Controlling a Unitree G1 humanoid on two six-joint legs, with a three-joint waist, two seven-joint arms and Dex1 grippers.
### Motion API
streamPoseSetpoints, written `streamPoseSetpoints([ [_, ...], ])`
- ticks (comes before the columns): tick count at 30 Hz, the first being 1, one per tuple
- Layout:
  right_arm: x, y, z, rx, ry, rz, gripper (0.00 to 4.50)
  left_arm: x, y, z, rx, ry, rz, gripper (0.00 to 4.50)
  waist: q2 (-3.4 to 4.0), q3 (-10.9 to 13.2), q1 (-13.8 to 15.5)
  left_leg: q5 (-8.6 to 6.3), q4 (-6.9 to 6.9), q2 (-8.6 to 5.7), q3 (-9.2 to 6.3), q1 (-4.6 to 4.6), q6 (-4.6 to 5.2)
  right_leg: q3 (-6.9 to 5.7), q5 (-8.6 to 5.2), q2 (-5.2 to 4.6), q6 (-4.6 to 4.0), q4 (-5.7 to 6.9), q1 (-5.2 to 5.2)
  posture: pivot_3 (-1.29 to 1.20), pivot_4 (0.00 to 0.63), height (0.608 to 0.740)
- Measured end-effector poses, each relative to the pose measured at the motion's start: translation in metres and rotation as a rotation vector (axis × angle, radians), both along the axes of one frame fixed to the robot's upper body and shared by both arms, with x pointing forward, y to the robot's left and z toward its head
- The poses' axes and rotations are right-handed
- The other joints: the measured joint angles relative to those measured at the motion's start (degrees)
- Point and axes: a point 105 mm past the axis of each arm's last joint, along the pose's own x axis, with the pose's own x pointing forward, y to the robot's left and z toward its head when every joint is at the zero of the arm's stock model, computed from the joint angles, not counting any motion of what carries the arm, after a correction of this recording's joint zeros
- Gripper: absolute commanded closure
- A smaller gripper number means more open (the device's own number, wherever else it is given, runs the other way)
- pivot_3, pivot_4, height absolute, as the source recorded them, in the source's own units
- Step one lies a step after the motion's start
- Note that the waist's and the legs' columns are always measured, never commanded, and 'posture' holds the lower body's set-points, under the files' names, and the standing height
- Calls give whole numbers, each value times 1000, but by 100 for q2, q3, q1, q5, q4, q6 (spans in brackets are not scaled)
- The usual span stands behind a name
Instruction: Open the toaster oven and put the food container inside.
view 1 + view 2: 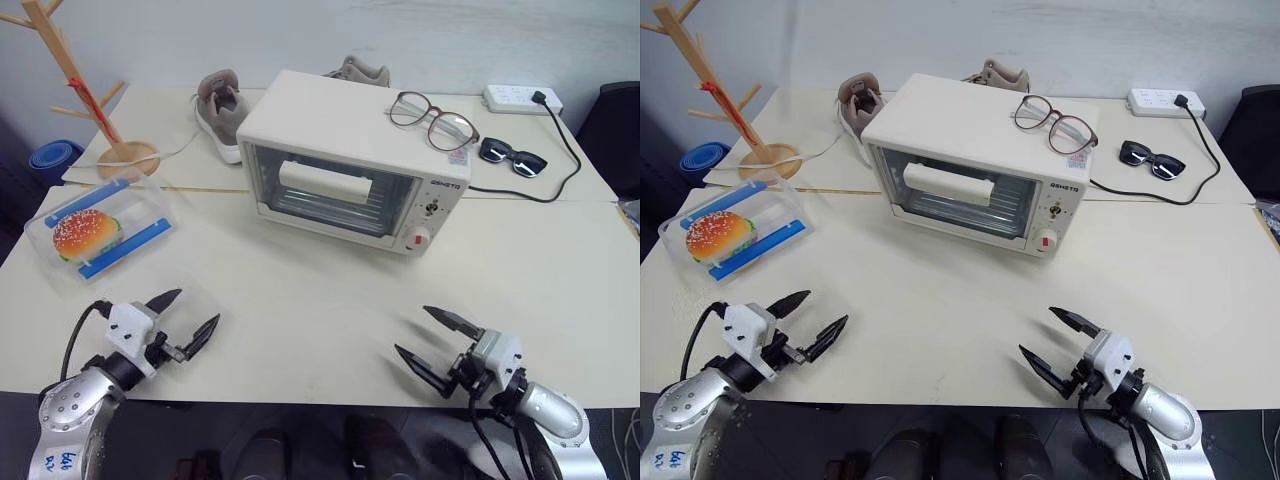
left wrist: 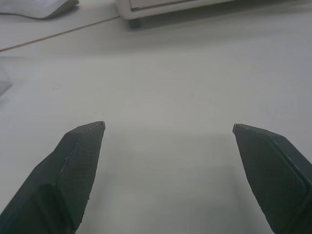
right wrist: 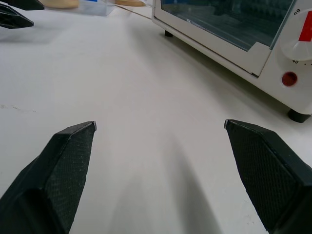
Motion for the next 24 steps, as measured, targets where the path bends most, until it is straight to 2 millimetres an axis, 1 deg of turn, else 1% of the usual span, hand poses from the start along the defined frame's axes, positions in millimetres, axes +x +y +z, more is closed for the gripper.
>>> streamPoseSetpoints([
  [2, 2, 1, 1, 10, 2, 5, 66, -1, -1, 1, -21, 10, -18, 0, 1, 1, -7, -1, -2, 0, 0, 10, -1, 0, 0, 0, -1, -2, 10, 0, 150, 740],
  [3, 6, 5, 7, 36, 8, 21, 66, -3, -2, 2, -57, 45, -63, 0, 1, 3, -27, -1, -2, 6, 0, 17, -1, 0, -2, 1, -3, -3, 19, 0, 150, 740],
  [4, 11, 10, 17, 63, -3, 47, 66, -5, -3, 6, -86, 79, -113, 0, 2, 4, -50, -1, -1, 10, -1, 24, -2, -1, -2, 1, -5, -3, 25, 0, 150, 740],
  [5, 16, 17, 32, 89, -27, 78, 66, -7, -3, 12, -117, 95, -158, 0, 10, 9, -72, -2, -2, 11, -7, 34, -4, -3, -5, 0, -9, -3, 35, 0, 150, 740],
  [6, 22, 24, 53, 114, -61, 117, 66, -6, -3, 26, -150, 69, -195, 0, 22, 14, -83, -3, -2, 11, -12, 42, -5, -5, -6, -3, -11, -5, 45, 0, 150, 740],
  [8, 30, 35, 80, 148, -101, 164, 66, -3, -3, 48, -165, 8, -228, 0, 27, 15, -82, -6, -5, 11, -26, 42, -10, -18, -10, -3, -18, -9, 48, 0, 150, 740],
  [10, 36, 47, 98, 168, -109, 196, 66, -3, -3, 59, -161, 1, -249, 0, 28, 14, -81, -8, -14, 12, -33, 41, -13, -26, -13, -1, -22, -18, 48, 0, 150, 740],
  [15, 63, 73, 121, 184, -83, 205, 66, -5, -2, 76, -147, -9, -271, 0, 28, 15, -116, -7, -21, 9, -32, 31, -13, -27, -11, -1, -20, -34, 43, 0, 150, 740],
  [17, 71, 78, 125, 182, -76, 191, 66, -5, -3, 82, -142, -26, -269, 0, 27, 14, -132, -7, -24, 10, -34, 31, -12, -29, -11, -1, -20, -37, 44, 0, 150, 740],
  [20, 85, 86, 125, 189, -43, 171, 66, -8, -2, 80, -142, -17, -251, 0, 27, 14, -140, -7, -26, 9, -32, 30, -12, -27, -11, -1, -20, -38, 43, 0, 150, 740],
  [24, 88, 96, 130, 188, -47, 195, 66, -12, -8, 79, -151, -20, -248, 0, 28, 15, -141, -7, -30, 10, -32, 30, -12, -28, -11, 0, -20, -38, 41, 0, 150, 740],
])
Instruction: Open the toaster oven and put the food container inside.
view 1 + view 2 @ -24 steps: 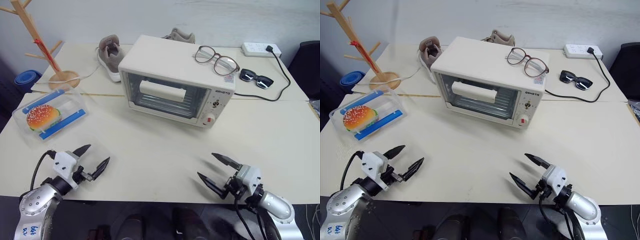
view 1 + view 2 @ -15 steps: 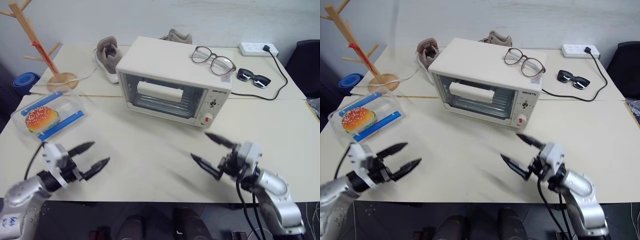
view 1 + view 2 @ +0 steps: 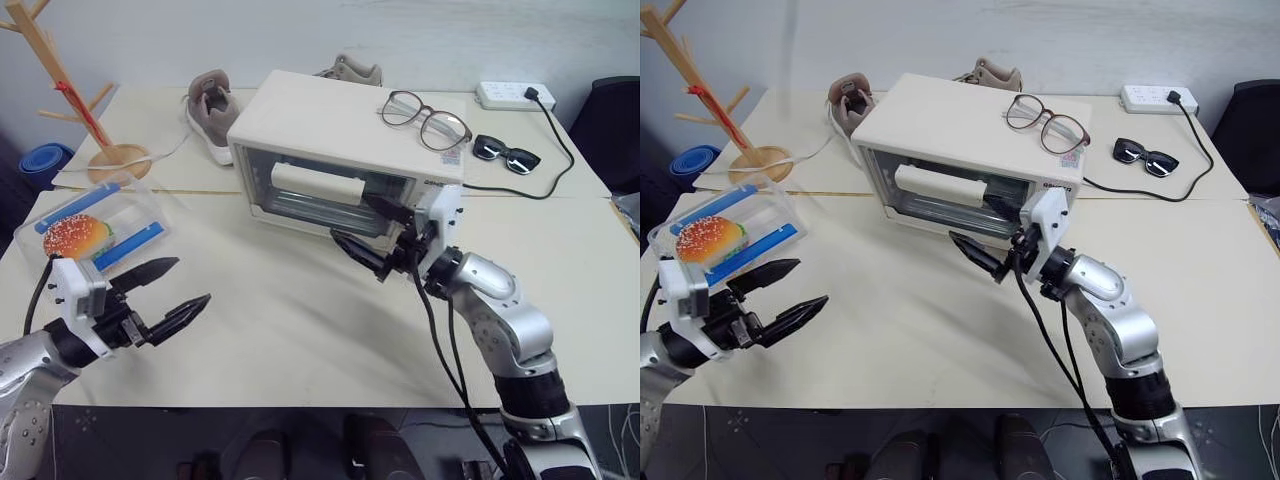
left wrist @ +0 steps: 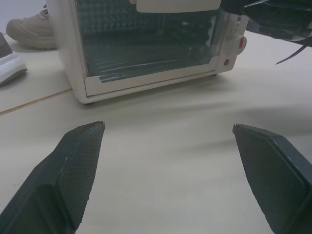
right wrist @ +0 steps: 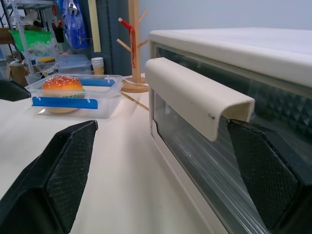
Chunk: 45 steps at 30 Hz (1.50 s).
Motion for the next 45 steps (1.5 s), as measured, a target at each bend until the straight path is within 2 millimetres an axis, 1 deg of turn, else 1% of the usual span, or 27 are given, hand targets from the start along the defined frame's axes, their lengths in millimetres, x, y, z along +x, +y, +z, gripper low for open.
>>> streamPoseSetpoints([
  [2, -1, 4, -1, -7, 7, 19, 66, 0, -1, 1, -5, -5, 9, 0, 0, 0, 0, 0, 0, 0, 0, 0, 0, 0, 0, 0, 0, 1, 0, 0, 150, 740],
  [5, -8, 13, -7, -51, 6, 93, 66, 3, 0, 3, -40, -2, 29, 0, 1, 1, -9, 0, -2, 0, 1, 0, 0, 1, 0, 2, 0, 1, -2, 0, 150, 740],
  [7, -16, 13, -14, -105, -11, 142, 66, 5, 3, 11, -74, -18, 45, 0, 1, 1, -5, 0, -4, 1, -1, -1, 0, -2, 0, 3, 0, -1, -3, 0, 150, 740],
  [10, -31, 11, -31, -196, -35, 221, 66, 8, 14, 28, -113, -58, 76, 0, 1, 1, -7, 0, -11, 0, 2, -1, 0, 0, 0, 4, 0, -5, -3, 0, 150, 740],
  [11, -36, 9, -37, -225, -42, 240, 0, 10, 17, 33, -119, -58, 75, 421, 1, 1, -7, 0, -10, 0, 3, 0, 0, 0, 0, 4, 0, -4, -3, 0, 150, 740],
  [12, -38, 9, -40, -242, -48, 249, 0, 12, 20, 37, -125, -61, 81, 629, 1, 1, -8, 1, -9, 0, 4, 2, 0, 1, 0, 5, 0, -4, -2, 0, 150, 740],
  [14, -40, 8, -43, -267, -64, 257, 0, 20, 26, 48, -141, -88, 95, 1222, 0, 1, 0, 4, -7, -2, 1, 3, -1, -3, 0, 5, 1, -1, -1, 0, 150, 740],
  [17, -42, 6, -47, -295, -81, 261, 0, 43, 29, 62, -128, -135, 105, 2193, 0, 1, 7, 7, -8, -6, -3, 5, -6, -7, 0, 6, 1, 1, 0, 0, 150, 740],
  [19, -42, 6, -48, -302, -91, 261, 0, 61, 26, 67, -114, -152, 99, 2877, 0, 1, 12, 8, -8, -11, -1, 4, -8, -7, 2, 6, 3, 3, -1, 0, 150, 740],
  [21, -43, 7, -49, -307, -99, 269, 0, 78, 20, 66, -90, -146, 83, 3514, 0, 1, 8, 10, -8, -12, 1, 2, -11, -5, 3, 5, 5, 1, -2, 0, 150, 740],
  [22, -42, 7, -49, -313, -107, 270, 0, 91, 15, 65, -84, -142, 64, 3894, 0, 1, 9, 10, -7, -14, 4, -1, -11, -6, 3, 6, 7, 0, -4, 0, 150, 740],
  [23, -43, 7, -49, -313, -111, 271, 0, 98, 11, 65, -81, -142, 53, 4232, -1, 1, -3, 12, -6, -12, 5, -4, -14, -4, 5, 9, 9, 1, -7, 0, 150, 740],
  [24, -42, 7, -49, -319, -117, 270, 0, 108, 5, 65, -76, -149, 34, 4478, -1, 1, -4, 16, -3, -13, 9, -5, -22, -3, 5, 9, 10, 2, -8, 0, 150, 740],
  [26, -43, 7, -49, -320, -128, 270, 0, 121, -3, 64, -60, -160, 12, 4478, -2, 1, -15, 23, -3, -10, 19, -8, -33, 4, 7, 12, 12, 6, -12, 0, 150, 740],
  [28, -43, 7, -49, -323, -132, 268, 0, 128, -10, 61, -41, -154, -31, 4478, -2, 1, -18, 23, -4, -8, 25, -10, -34, 5, 7, 16, 14, 12, -15, 0, 150, 740],
  [31, -44, 5, -52, -327, -123, 265, 0, 127, -26, 52, -2, -124, -144, 4478, -2, 1, -2, 22, -1, -7, 27, -18, -33, 7, 8, 14, 17, 8, -18, 0, 150, 740],
  [34, -48, -1, -60, -328, -106, 253, 0, 125, -32, 45, 22, -104, -206, 4478, -2, 1, 12, 19, 11, -8, 23, -31, -27, 6, 11, 12, 22, 4, -19, 0, 150, 740],
  [37, -63, -28, -78, -357, -51, 197, 0, 119, -39, 37, 65, -86, -277, 4478, -1, 0, 89, 13, 30, -14, 9, -59, -16, -4, 13, 6, 28, -2, -26, 0, 150, 740],
  [39, -74, -54, -94, -377, 9, 131, 0, 115, -40, 20, 103, -47, -291, 4478, -1, 0, 155, 8, 36, -20, 14, -63, -7, 2, 15, 1, 33, -6, -25, 0, 150, 740],
  [40, -78, -63, -99, -384, 30, 109, 0, 113, -39, 11, 119, -22, -289, 4478, -1, 1, 160, 7, 42, -22, 18, -64, -2, 7, 18, 0, 39, -6, -25, 0, 150, 740],
  [41, -82, -73, -101, -389, 37, 82, 0, 110, -40, -1, 143, 9, -291, 4478, -2, 1, 162, 9, 48, -23, 22, -66, 3, 12, 24, 0, 48, -6, -24, 0, 150, 740],
  [43, -87, -87, -102, -393, 37, 43, 0, 106, -44, -16, 184, 36, -292, 4478, -2, 1, 161, -2, 51, -27, 22, -61, 39, 16, 31, -6, 61, -10, -17, 0, 150, 740],
  [45, -90, -104, -103, -404, 42, -11, 0, 103, -46, -29, 203, 46, -265, 4478, -2, 1, 150, -1, 48, -30, 25, -34, 42, 21, 31, -11, 61, -19, 0, 0, 150, 740],
])
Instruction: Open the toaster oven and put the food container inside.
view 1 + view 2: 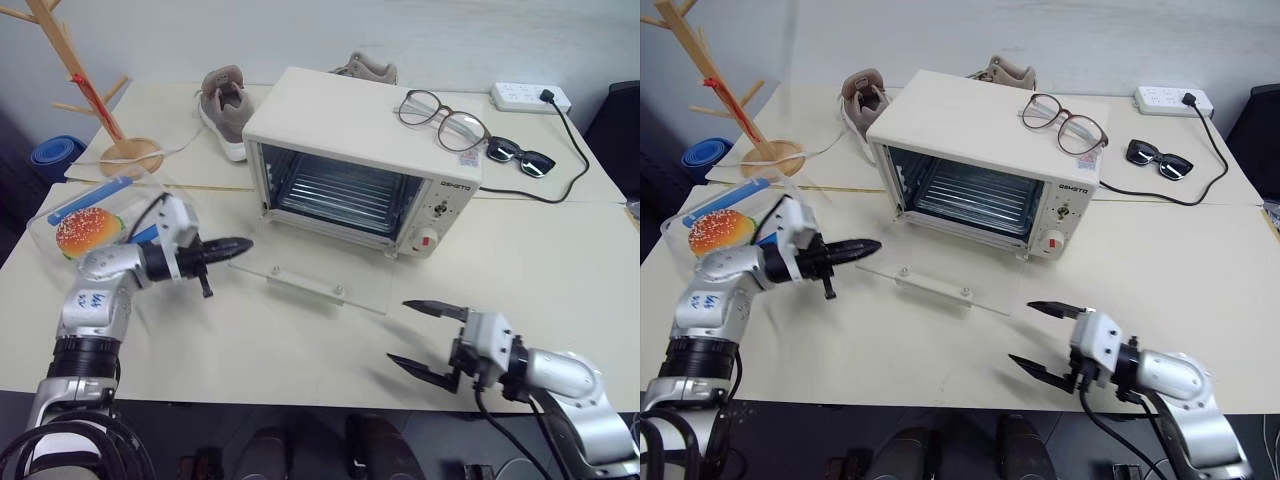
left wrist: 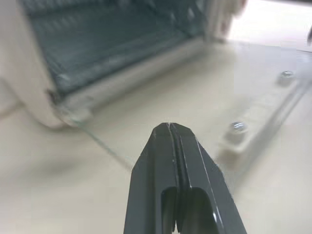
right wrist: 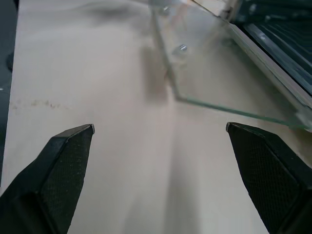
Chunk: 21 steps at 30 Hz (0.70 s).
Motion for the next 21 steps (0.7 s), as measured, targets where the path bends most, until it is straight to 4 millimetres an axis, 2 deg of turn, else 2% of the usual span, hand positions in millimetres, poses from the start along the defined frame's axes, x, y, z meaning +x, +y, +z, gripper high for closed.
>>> streamPoseSetpoints([
  [4, 5, -20, 7, 17, -33, -69, 0, -5, -3, -15, -4, 3, 57, 4478, -1, 0, -18, 0, -18, 7, 4, 41, -4, 5, -5, 3, -8, 8, 21, 0, 150, 740],
  [7, 12, -17, 21, 100, -93, -68, 0, -14, -6, -23, -30, -1, 88, 4478, -1, 0, -29, -2, -21, 15, 6, 42, -10, 7, -7, 8, -13, 11, 18, 0, 150, 740],
  [10, 16, -7, 28, 187, -60, -13, 0, -25, 5, -22, -90, -8, 176, 3913, 0, 1, -25, -4, -22, 20, 3, 41, -13, 6, -9, 7, -16, 9, 17, 0, 150, 740],
  [15, 21, 17, 49, 305, -97, 91, 0, -53, 55, -6, -225, -51, 446, 2407, 3, 2, -29, -7, -22, 27, -2, 40, -18, 2, -13, 6, -24, 7, 15, 0, 150, 740],
  [18, 22, 37, 59, 359, -132, 171, 0, -96, 112, -5, -348, -73, 757, 1469, 2, 2, -98, -12, -27, 31, -2, 41, -20, 1, -16, 6, -29, 0, 16, 0, 150, 740],
  [21, 25, 52, 70, 418, -170, 221, 0, -131, 149, -10, -410, -68, 976, 635, -1, 1, -107, -12, -27, 31, -5, 42, -20, -2, -17, 5, -30, 1, 20, 0, 150, 740],
])
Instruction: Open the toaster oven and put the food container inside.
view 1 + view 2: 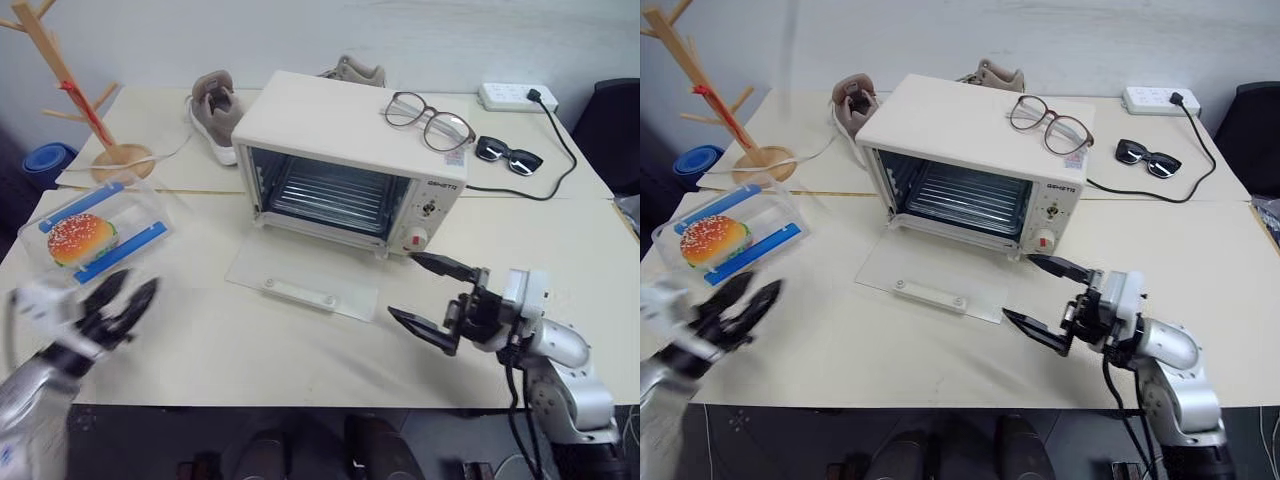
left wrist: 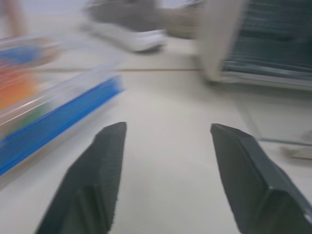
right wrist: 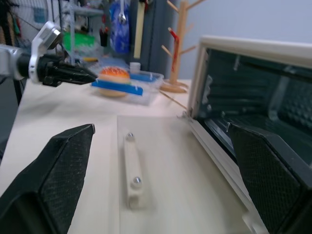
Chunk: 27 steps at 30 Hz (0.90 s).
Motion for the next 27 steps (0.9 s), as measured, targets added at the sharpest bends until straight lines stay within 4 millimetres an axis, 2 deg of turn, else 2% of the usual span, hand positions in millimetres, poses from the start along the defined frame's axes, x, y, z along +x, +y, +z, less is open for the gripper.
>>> streamPoseSetpoints([
  [2, 2, 11, 10, 34, -30, 35, 0, -26, 23, -2, -33, 6, 141, 40, 0, 0, 21, 0, 0, -3, -4, 1, 0, -4, -1, -2, -3, 0, 2, 0, 150, 740],
  [5, -2, 25, 17, 11, -82, 136, 0, -59, 50, -9, -98, 33, 311, 40, -3, -1, 57, -1, 0, -4, -5, 1, 1, -6, -3, -4, -6, -2, 3, 0, 150, 740],
  [7, -3, 31, 20, -6, -119, 180, 0, -67, 66, -9, -157, 70, 388, 40, -7, -3, 109, 0, 0, -5, -17, 1, 1, -16, -5, -4, -9, 0, 4, 0, 150, 740],
  [9, -1, 31, 19, -16, -122, 193, 0, -56, 78, 6, -158, 86, 401, 40, -16, -8, 196, 4, 2, -5, -41, 1, -5, -37, -10, -4, -19, 5, 10, 0, 150, 740],
  [12, 1, 30, 14, -25, -103, 196, 0, -31, 82, 37, -151, 67, 378, 40, -20, -11, 228, 5, 2, -9, -41, 1, -6, -37, -11, -12, -21, 8, 13, 0, 150, 740],
  [13, 1, 29, 12, -32, -99, 196, 0, -17, 85, 47, -165, 93, 355, 40, -19, -10, 227, 5, 0, -11, -42, -1, -6, -38, -11, -12, -21, 9, 9, 0, 150, 740],
  [16, 1, 26, 10, -46, -100, 190, 0, 11, 92, 62, -186, 169, 316, 40, -17, -9, 150, 4, -14, -15, -36, 0, -8, -35, -11, -12, -22, 8, 2, 0, 150, 740],
  [19, 0, 26, 8, -53, -99, 181, 0, 42, 109, 68, -244, 248, 341, 40, -16, -8, 96, 9, -30, -21, -35, 1, -15, -37, -11, -10, -21, 8, -6, 0, 150, 740],
  [22, 0, 25, 5, -59, -89, 163, 0, 65, 122, 70, -306, 286, 371, 40, -21, -10, 19, 19, -51, -21, -27, -3, -29, -32, -10, -5, -19, 11, -20, 0, 150, 740],
  [27, 0, 23, 0, -61, -72, 132, 0, 96, 122, 54, -339, 425, 376, 40, -24, -13, -58, 41, -62, -20, -13, -12, -67, -31, -8, 2, -15, 20, -34, 0, 150, 740],
])
